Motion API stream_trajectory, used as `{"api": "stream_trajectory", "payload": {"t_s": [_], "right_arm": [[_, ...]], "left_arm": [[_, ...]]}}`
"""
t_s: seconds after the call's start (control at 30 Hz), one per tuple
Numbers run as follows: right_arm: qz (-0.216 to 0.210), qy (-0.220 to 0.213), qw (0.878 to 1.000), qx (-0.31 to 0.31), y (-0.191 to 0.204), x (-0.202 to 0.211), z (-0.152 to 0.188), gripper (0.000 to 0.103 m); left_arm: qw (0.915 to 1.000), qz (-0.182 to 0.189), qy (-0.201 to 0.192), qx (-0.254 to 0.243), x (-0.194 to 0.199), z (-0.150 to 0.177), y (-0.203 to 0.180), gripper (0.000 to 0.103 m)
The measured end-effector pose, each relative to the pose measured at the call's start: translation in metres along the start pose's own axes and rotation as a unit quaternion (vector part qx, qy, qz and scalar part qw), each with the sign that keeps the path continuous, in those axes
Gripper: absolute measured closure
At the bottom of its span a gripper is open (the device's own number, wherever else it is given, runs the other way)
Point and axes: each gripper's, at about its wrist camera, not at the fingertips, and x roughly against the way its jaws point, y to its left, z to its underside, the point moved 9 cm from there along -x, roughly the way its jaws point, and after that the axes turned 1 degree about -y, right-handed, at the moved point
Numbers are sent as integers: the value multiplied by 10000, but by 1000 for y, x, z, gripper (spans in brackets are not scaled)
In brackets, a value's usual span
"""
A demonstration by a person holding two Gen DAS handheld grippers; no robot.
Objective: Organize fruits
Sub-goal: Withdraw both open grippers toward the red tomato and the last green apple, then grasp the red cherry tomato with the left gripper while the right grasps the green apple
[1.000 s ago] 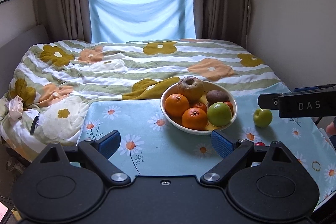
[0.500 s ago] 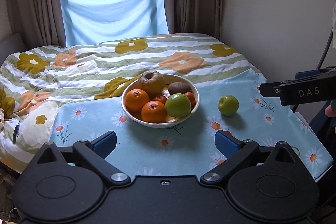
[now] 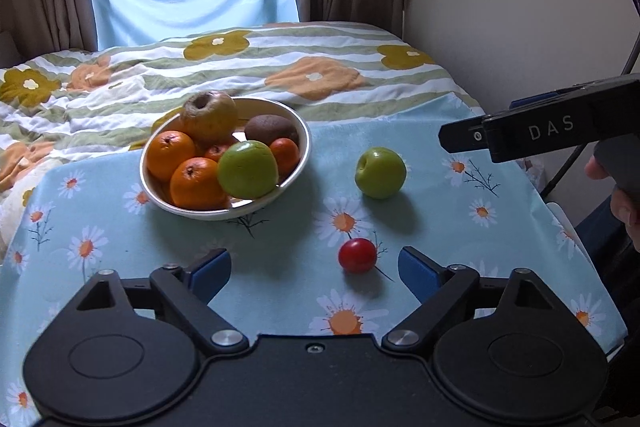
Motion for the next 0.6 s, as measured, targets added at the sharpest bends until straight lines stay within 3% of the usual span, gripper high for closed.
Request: {"api": "stream_trajectory", "payload": {"t_s": [0.33,0.6], "right_arm": [[-491,333,9982,125,-12,-60,2,0],[-762,534,9957,14,-7,-87,11,0]], "left_arm": [[9989,-99,453,18,-69,6,-25,33],[9972,-246,705,87,-96,17,-31,57]]}}
